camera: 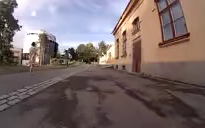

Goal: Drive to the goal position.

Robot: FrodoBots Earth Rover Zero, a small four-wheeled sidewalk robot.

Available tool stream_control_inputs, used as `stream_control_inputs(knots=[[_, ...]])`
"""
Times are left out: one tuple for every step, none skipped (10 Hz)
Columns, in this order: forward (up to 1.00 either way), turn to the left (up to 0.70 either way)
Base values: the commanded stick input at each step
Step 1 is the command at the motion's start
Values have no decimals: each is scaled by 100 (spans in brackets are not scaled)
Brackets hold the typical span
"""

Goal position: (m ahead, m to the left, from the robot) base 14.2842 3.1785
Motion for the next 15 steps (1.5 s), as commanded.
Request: stream_control_inputs(knots=[[45, 0], [45, 0], [45, 0], [45, 0], [45, 0], [45, 0], [45, 0], [45, 0], [45, 0], [45, 0], [45, 2], [45, 27], [45, 27], [45, 27], [45, 13]])
